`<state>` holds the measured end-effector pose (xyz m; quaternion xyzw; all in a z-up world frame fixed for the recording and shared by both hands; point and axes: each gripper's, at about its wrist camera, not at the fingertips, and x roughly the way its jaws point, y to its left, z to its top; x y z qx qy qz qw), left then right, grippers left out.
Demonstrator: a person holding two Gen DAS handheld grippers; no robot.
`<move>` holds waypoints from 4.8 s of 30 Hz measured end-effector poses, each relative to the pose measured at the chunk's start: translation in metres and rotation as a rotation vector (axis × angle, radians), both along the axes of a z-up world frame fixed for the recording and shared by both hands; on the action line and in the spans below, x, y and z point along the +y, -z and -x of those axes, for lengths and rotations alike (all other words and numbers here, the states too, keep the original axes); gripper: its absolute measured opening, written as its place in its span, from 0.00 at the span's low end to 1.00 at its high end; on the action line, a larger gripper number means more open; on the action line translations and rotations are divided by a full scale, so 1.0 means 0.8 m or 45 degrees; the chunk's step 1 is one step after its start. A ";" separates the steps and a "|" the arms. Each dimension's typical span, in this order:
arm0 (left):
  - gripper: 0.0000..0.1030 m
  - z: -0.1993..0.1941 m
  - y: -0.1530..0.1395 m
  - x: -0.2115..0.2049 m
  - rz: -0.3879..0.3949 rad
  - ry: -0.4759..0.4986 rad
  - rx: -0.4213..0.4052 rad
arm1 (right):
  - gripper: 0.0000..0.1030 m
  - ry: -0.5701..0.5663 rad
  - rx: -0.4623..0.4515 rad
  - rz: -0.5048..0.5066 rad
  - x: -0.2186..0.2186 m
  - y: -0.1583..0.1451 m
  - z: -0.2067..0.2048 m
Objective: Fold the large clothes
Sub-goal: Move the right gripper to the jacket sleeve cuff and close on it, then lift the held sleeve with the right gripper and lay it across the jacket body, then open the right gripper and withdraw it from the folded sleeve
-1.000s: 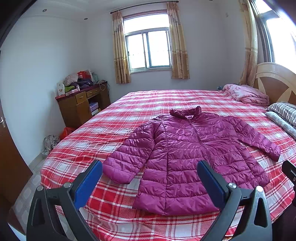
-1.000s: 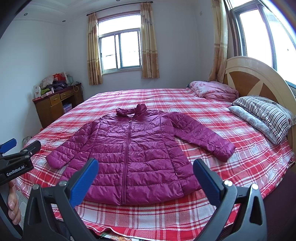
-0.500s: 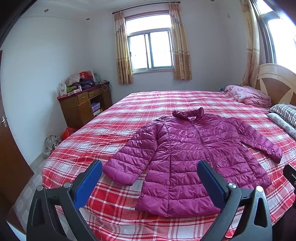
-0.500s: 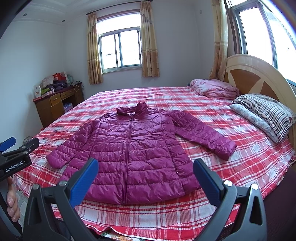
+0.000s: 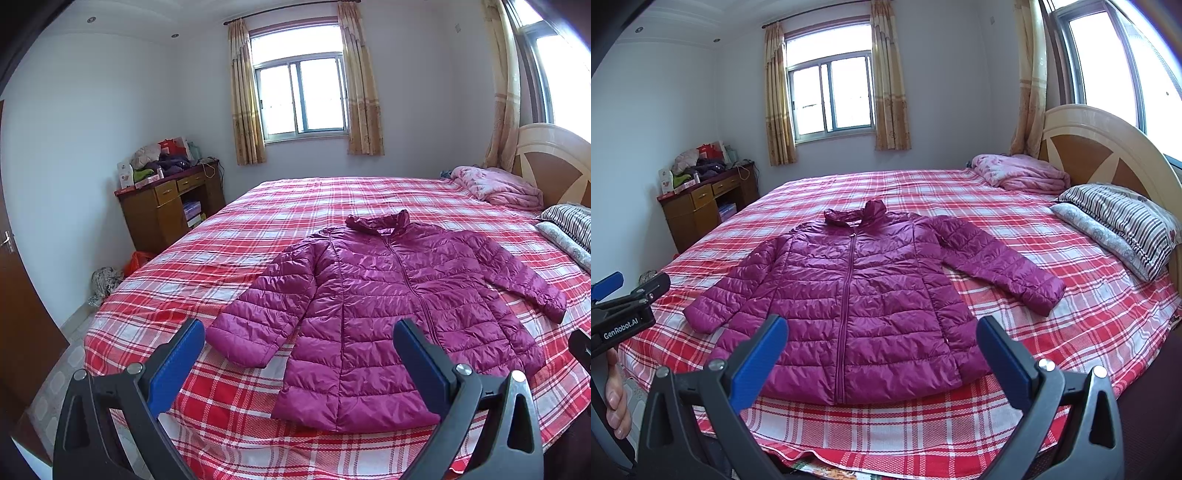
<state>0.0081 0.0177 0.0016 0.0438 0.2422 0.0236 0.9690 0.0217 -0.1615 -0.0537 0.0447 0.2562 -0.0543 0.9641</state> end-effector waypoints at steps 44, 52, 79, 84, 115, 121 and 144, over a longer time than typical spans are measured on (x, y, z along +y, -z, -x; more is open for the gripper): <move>0.99 -0.364 0.193 -0.038 -0.183 -0.128 0.238 | 0.26 0.638 0.367 -0.486 -0.382 0.178 -0.192; 0.99 -0.355 0.162 -0.012 -0.105 -0.156 0.201 | 0.14 0.688 0.295 -0.355 -0.388 0.148 -0.184; 0.99 -0.393 0.148 0.051 -0.068 -0.237 0.228 | 0.13 0.193 -0.056 0.318 -0.142 -0.010 -0.297; 0.99 -0.394 0.147 0.056 -0.063 -0.237 0.226 | 0.13 0.082 -0.046 0.411 -0.091 -0.005 -0.318; 0.99 -0.422 0.152 0.078 -0.137 -0.272 0.242 | 0.44 -0.478 0.251 0.379 0.117 0.159 -0.431; 0.99 -0.424 0.148 0.078 -0.157 -0.295 0.235 | 0.75 -0.701 0.096 0.236 0.118 0.123 -0.375; 0.99 -0.433 0.114 -0.031 -0.193 -0.156 0.166 | 0.19 -0.463 0.413 0.104 0.066 0.166 -0.434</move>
